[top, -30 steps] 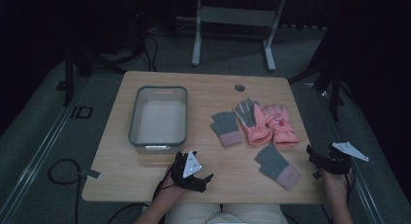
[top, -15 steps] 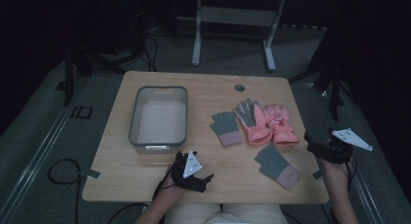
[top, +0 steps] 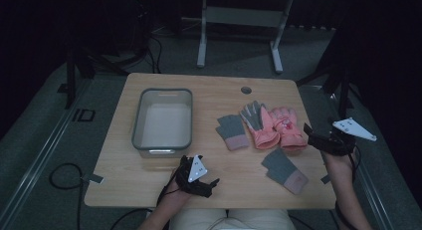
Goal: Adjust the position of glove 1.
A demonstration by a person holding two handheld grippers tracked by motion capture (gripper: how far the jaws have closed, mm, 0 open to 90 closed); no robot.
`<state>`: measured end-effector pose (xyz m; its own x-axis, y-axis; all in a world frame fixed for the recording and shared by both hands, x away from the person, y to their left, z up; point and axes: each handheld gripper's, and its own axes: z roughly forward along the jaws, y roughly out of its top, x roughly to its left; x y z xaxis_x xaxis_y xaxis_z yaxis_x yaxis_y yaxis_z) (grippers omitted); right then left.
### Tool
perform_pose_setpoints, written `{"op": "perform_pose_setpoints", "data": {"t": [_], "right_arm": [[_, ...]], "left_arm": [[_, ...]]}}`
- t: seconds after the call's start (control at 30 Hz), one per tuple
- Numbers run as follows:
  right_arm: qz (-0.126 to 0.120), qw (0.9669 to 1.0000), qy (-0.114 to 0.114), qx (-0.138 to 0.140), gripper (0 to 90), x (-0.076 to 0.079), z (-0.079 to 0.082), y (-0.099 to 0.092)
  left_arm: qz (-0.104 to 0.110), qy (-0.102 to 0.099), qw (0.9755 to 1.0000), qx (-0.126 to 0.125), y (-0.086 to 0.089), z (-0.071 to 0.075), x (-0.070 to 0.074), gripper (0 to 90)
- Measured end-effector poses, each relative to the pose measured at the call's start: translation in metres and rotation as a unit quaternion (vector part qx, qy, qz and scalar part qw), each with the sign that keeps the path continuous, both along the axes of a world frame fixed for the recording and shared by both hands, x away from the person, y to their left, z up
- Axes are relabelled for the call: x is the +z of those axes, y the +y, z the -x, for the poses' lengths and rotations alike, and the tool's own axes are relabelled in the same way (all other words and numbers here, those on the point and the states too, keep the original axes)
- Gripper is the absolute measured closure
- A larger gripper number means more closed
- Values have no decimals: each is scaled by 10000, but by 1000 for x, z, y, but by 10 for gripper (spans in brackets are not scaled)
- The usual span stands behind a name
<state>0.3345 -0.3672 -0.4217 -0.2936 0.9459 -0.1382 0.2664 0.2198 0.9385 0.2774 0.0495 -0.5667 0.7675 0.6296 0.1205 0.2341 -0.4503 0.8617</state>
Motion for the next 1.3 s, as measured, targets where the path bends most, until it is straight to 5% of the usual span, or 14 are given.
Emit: {"op": "perform_pose_setpoints", "data": {"t": [0.37, 0.57, 0.83, 0.9, 1.3], "right_arm": [[22, 9994, -44, 347, 134, 13, -12, 28], [18, 9962, -73, 864, 133, 18, -21, 50], [-16, 9892, -1, 1464, 132, 15, -32, 69], [20, 9853, 182, 1696, 132, 10, -36, 79], [-26, 9744, 591, 2168, 135, -10, -49, 117]], "left_arm": [[-34, -6, 10000, -12, -1, 0, 0, 37], [-42, 8, 10000, -14, -1, 0, 0, 37], [-53, 15, 10000, -50, -1, 0, 0, 35], [-75, 14, 9999, -71, -1, 1, 0, 35], [-69, 15, 9999, -82, -1, 1, 0, 34]]}}
